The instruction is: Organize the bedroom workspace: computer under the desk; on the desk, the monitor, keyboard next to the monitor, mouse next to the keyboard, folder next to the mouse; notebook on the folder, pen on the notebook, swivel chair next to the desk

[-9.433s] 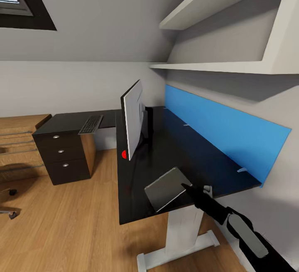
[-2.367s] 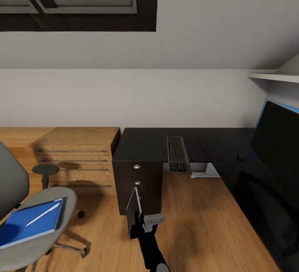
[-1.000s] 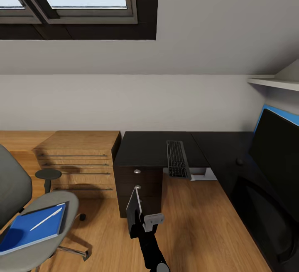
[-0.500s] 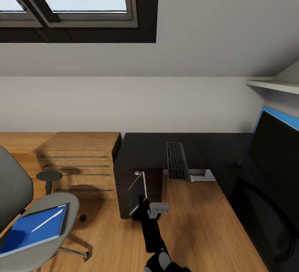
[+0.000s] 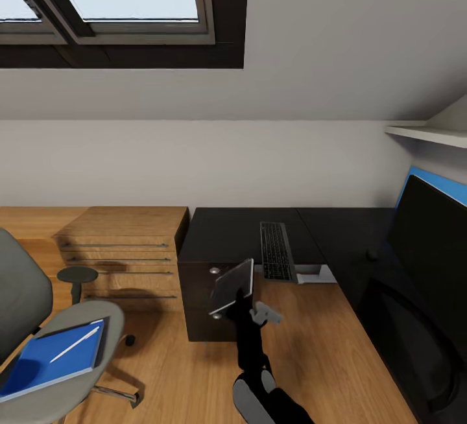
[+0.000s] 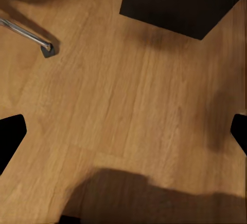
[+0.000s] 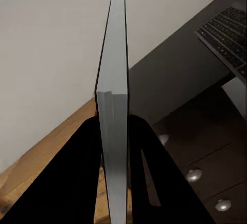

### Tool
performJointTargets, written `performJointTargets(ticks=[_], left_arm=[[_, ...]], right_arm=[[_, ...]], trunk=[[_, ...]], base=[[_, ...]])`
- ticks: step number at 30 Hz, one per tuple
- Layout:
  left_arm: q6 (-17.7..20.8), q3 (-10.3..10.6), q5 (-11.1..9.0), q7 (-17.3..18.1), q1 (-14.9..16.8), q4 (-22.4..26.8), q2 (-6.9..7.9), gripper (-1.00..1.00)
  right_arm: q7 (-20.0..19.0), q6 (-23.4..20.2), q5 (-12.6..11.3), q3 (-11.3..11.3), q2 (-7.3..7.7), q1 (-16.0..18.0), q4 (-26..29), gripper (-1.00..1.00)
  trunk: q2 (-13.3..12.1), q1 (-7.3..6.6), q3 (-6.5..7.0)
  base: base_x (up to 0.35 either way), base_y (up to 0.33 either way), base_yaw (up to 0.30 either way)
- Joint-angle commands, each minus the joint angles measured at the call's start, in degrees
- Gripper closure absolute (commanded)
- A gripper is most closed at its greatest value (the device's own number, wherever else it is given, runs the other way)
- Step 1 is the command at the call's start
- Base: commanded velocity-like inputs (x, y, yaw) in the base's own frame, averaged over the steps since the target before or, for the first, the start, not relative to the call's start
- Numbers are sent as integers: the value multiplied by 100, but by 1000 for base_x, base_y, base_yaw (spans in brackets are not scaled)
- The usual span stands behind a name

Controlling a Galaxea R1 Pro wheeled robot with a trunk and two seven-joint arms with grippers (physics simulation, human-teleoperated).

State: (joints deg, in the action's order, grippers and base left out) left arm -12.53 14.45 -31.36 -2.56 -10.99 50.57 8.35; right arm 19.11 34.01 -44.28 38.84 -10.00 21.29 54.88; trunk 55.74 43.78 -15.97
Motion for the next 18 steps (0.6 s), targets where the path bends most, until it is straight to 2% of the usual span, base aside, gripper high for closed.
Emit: performJointTargets(ticks=[1,4,7,8,11,12,15,18], left_arm=[[-29,28,-25,-32,1,15,-6,-100],[-17,-46,46,-136,1,225,-45,-100],[149,-242,69,-742,1,909,-76,-100],[250,-259,68,-887,1,1056,-80,-100],[1006,-306,52,-1526,1,1762,-85,-100],[1421,-335,45,-1794,1,2126,-89,-100],[2062,-452,38,-2188,1,2736,-108,-100],[2352,-547,35,-2389,1,3058,-146,-100]], right_arm=[[0,31,-124,13,0,7,27,100],[-3,28,-509,-7,0,5,197,100],[-4,27,-906,-15,0,0,298,100],[-4,27,-964,-15,0,0,306,100],[-6,27,-1193,-13,0,-1,331,100],[-6,27,-1292,-10,0,-1,337,100],[-10,27,-1460,-4,0,-6,343,100],[-7,27,-1607,-3,0,-8,348,100]], trunk=[[5,1,-6],[5,1,-6],[5,1,-6],[5,1,-6],[5,1,-6],[5,1,-6],[5,1,-6],[5,1,-6]], base=[[0,0,0],[0,0,0],[0,0,0],[0,0,0],[0,0,0],[0,0,0],[0,0,0],[0,0,0]])
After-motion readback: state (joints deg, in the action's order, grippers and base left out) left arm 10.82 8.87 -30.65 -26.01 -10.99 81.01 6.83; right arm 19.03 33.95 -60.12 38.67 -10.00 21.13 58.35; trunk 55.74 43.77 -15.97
